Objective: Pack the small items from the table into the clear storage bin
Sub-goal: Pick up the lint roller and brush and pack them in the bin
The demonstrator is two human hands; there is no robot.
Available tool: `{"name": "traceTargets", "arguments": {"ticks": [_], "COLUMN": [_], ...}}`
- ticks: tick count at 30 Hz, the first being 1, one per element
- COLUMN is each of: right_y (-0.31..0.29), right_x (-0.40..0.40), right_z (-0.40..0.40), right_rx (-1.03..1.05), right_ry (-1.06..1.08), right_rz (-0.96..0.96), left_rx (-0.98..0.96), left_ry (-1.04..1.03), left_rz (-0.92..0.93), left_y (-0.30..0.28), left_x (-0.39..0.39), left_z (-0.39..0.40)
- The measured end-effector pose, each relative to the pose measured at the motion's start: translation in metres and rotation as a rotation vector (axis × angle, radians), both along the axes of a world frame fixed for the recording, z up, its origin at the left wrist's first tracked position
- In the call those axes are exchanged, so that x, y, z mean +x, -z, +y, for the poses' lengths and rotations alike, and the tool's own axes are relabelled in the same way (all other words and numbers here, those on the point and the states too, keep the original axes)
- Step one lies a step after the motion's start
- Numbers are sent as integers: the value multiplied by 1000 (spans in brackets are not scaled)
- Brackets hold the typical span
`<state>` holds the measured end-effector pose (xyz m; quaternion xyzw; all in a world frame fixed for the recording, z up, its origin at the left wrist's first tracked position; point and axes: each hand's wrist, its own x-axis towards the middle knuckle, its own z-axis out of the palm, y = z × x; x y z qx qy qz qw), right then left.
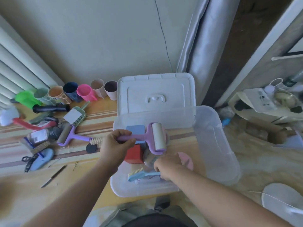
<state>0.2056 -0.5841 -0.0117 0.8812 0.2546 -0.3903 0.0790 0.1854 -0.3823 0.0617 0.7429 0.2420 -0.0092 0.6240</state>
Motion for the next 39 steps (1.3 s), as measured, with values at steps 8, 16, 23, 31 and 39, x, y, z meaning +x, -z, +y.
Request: {"name": "traceTargets", "arguments": {"ticks": [8,16,23,31,39], "right_y": [-19,-32,-31,1,31], "right_x": [8,13,29,14,8], "right_z": [-45,-41,-63,-33,15], "right_rx": [1120,1548,1067,521,657], "right_ry": [1131,1405,743,0,46], "right_rz": [463,778,170,234,172], "left_rx": [-110,204,621,963,981], "left_ry": [-43,292,560,591,584], "left_rz": [-7,-115,-351,-218,-261], "left_y": [9,14,-1,13,26], "left_x": [-13,-19,-17,-23,-42], "left_z": [-15,-75,-49,9,11]}}
